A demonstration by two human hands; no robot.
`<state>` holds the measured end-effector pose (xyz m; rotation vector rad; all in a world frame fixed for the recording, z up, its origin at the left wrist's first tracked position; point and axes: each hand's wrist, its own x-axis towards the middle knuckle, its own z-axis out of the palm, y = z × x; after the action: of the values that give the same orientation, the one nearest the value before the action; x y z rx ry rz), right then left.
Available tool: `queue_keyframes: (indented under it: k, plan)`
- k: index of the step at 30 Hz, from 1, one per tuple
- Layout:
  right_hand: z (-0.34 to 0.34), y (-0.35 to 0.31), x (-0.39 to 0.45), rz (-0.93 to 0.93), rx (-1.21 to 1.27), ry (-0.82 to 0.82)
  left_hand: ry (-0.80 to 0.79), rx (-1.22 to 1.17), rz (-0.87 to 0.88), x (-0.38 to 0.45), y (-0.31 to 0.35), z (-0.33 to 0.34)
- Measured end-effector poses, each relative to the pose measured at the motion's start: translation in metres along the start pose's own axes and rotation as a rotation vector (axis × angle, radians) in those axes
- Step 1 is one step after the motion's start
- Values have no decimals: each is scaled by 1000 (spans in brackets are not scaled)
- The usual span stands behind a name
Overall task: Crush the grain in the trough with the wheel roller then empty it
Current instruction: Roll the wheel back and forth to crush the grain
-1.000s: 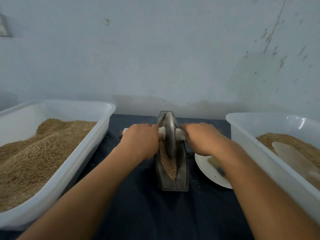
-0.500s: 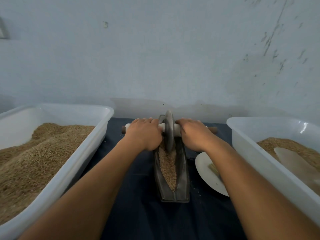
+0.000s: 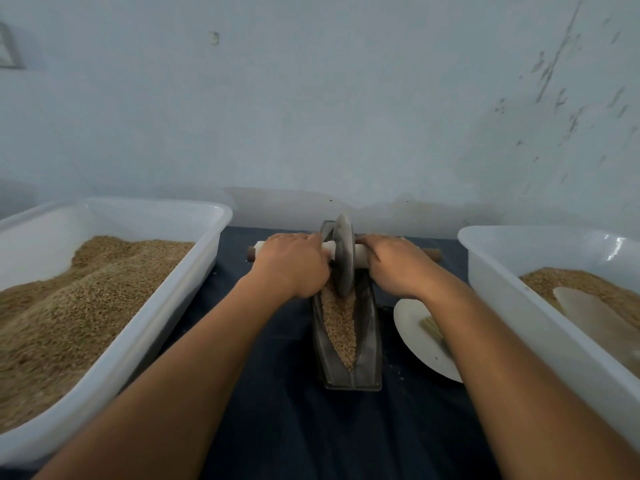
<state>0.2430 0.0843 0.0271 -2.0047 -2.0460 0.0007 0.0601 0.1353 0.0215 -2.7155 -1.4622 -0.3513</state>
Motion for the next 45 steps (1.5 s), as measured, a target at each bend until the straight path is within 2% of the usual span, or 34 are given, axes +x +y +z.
queue_keyframes:
  k: [4, 10, 21, 34, 40, 45]
  plan:
    - [-8, -2, -14, 36, -2, -58, -50, 39, -11, -8, 3, -4]
    - [-29, -15, -29, -26, -135, -113, -106, 57, -29, -27, 4, -12]
    - [-64, -31, -52, -42, -199, -227, -205, 128, 53, -54, 11, -50]
    - [-72, -29, -57, 4, -147, -284, -158, 172, 69, -63, 19, -60]
    - [-57, -13, -44, 27, -39, -229, -133, 58, 21, -43, 13, -38]
    - [-34, 1, -26, 44, 55, -21, -50, -30, -16, -28, 3, -19]
